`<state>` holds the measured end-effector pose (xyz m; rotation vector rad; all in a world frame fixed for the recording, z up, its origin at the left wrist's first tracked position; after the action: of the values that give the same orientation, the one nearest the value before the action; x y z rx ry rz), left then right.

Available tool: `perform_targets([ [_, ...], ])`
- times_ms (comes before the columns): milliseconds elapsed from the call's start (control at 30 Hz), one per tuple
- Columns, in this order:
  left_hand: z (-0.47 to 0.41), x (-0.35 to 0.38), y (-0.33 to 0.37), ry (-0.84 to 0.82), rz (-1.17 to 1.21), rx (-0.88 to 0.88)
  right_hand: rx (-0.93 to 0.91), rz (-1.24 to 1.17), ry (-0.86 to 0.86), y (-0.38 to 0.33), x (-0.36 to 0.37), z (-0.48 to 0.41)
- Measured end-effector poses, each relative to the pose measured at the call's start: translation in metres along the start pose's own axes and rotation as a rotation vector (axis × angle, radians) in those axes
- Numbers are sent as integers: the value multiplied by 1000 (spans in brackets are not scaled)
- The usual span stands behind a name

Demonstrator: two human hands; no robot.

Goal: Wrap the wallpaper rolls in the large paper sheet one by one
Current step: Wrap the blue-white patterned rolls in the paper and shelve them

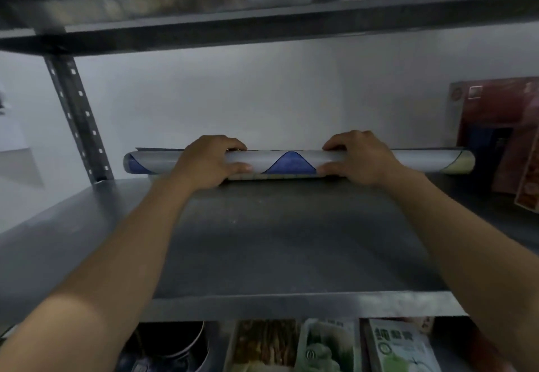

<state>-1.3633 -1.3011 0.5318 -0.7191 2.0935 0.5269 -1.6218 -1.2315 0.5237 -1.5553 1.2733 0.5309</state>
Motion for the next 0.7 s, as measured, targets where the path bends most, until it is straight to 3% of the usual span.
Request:
perform_targets([
  [700, -10, 69, -44, -81, -83, 41, 5, 206, 20, 5, 66, -27],
])
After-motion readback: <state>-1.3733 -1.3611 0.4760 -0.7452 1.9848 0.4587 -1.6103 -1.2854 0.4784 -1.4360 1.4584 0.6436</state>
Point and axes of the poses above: each hand's wrist, its own z-axis away from the middle knuckle, its own x-axis out of the palm, y = z × x, the point moved 6 cm from there along -z, towards the middle knuckle, and after that the axes turned 11 degrees about x, right-handed, at the moved point
